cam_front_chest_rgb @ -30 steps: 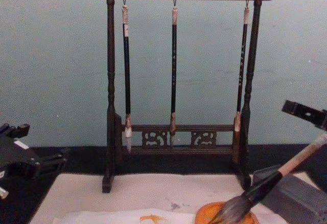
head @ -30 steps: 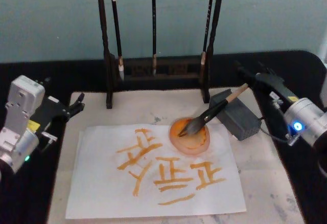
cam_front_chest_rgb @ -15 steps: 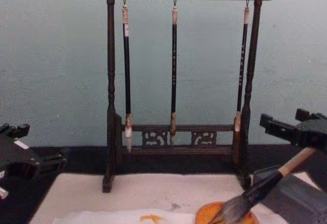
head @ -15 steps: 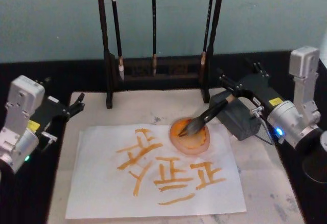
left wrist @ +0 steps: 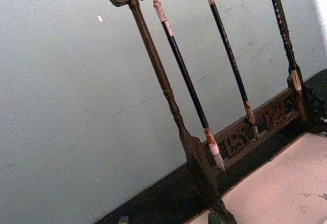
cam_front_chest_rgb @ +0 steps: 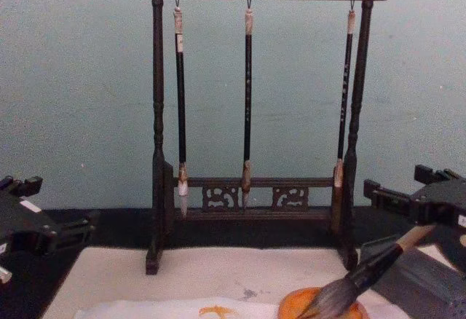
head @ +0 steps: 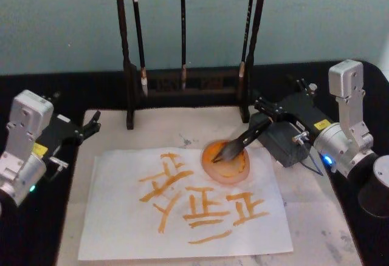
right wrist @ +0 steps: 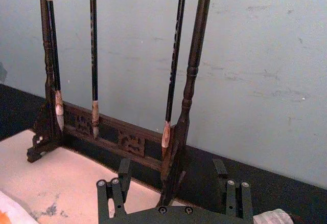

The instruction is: Pick up the brush from the inkstone, write on the paper, then place the brush back to its original position.

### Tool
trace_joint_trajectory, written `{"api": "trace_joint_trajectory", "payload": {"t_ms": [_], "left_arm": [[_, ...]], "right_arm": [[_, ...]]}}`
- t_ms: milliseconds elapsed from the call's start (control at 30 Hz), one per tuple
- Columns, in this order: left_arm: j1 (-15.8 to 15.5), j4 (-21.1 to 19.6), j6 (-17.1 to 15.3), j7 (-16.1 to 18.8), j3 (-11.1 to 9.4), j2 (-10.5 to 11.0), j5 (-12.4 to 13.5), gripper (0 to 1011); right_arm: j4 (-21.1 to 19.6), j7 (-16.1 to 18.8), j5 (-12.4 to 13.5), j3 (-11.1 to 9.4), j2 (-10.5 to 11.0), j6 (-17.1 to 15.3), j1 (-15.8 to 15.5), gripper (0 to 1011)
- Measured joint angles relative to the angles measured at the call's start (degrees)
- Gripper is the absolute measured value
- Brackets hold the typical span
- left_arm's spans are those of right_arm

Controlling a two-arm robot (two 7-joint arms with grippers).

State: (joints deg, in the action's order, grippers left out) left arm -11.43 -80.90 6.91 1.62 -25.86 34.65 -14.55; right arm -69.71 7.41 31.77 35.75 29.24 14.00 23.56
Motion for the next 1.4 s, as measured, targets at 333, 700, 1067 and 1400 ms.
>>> {"api": "trace_joint_trajectory", "payload": {"t_ms": [333, 700, 1067, 1400], "left_arm": [[0.0, 0.0, 0.0, 0.0, 0.0, 0.0, 0.0, 1010], [0.0, 0.0, 0.0, 0.0, 0.0, 0.0, 0.0, 1010], [0.0, 0.0, 0.0, 0.0, 0.0, 0.0, 0.0, 1010], [0.0, 0.0, 0.0, 0.0, 0.0, 0.0, 0.0, 1010]], "right_arm": [[-0.09, -0.01, -0.73, -0.16, -0.01, -0.32, -0.11, 1000], [-0.17, 0.01, -0.47, -0.16, 0.04, -0.34, -0.15, 1000], [-0.17, 0.04, -0.33, -0.16, 0.05, -0.34, -0.15, 1000], [-0.17, 0.05, -0.27, -0.16, 0.05, -0.34, -0.15, 1000]]}}
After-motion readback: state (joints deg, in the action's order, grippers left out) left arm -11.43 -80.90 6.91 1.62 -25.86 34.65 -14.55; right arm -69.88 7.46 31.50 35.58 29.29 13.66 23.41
